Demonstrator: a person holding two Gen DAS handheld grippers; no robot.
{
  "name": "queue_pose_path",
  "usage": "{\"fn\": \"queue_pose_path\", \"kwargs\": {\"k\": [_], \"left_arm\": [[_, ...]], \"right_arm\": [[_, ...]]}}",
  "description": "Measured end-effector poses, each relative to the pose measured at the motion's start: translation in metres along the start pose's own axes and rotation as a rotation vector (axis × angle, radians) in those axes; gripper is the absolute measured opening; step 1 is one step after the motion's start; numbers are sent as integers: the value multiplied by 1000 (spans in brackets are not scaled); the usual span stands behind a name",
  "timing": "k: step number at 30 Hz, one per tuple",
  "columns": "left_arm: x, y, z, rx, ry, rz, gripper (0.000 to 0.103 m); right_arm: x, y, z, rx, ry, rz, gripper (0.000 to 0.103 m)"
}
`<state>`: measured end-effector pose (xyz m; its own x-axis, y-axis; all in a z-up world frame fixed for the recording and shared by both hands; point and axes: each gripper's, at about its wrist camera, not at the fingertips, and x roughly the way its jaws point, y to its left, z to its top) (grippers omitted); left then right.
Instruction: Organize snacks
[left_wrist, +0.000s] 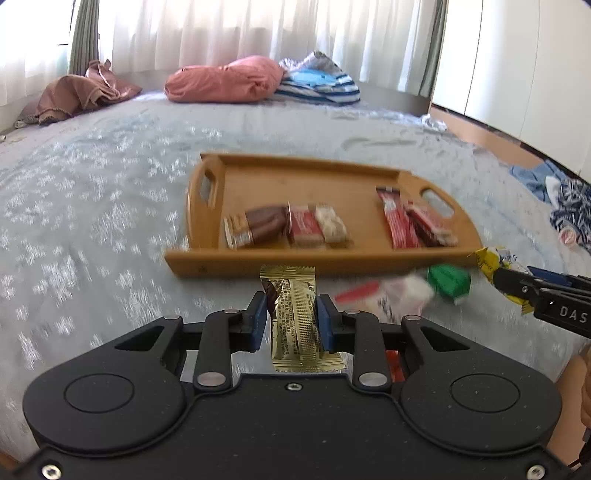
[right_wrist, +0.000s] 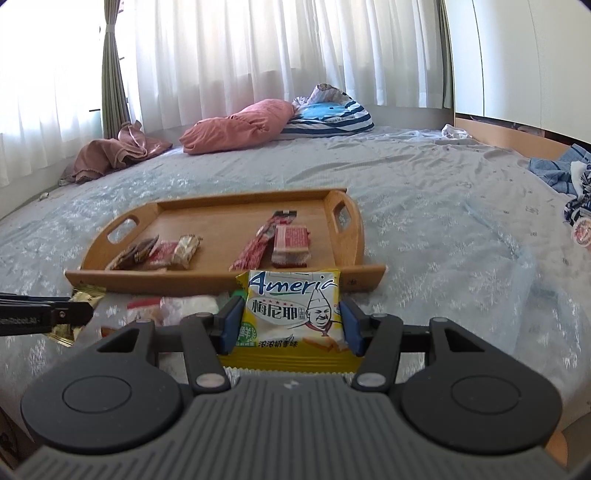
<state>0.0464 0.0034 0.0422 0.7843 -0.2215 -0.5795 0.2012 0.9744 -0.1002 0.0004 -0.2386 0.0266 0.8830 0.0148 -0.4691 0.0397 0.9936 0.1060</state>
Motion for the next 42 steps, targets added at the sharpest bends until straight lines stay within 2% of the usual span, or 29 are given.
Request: {"fn": "queue_pose_path", "kwargs": {"k": [6, 13, 20, 28, 33, 39, 42], "left_arm": [[0, 5, 28, 13, -38, 8, 27], [18, 15, 68, -8, -58, -1, 27], [52, 29, 104, -61, -55, -36, 27], [105, 35, 124, -77, -21, -29, 27], [133, 39, 126, -87, 10, -2, 27], [154, 39, 124, -67, 31, 32, 27], [159, 41, 123, -64, 38, 40, 27]], "right_arm": [[17, 0, 25, -8, 9, 10, 58], [46, -6, 61, 9, 29, 19, 58], [89, -16, 96, 27, 66, 20, 58], [158, -30, 123, 129, 183, 41, 58], [190, -22, 130, 53, 213, -33, 58], [215, 11, 129, -167, 224, -197, 58], [225, 24, 126, -243, 245, -245, 59]]}}
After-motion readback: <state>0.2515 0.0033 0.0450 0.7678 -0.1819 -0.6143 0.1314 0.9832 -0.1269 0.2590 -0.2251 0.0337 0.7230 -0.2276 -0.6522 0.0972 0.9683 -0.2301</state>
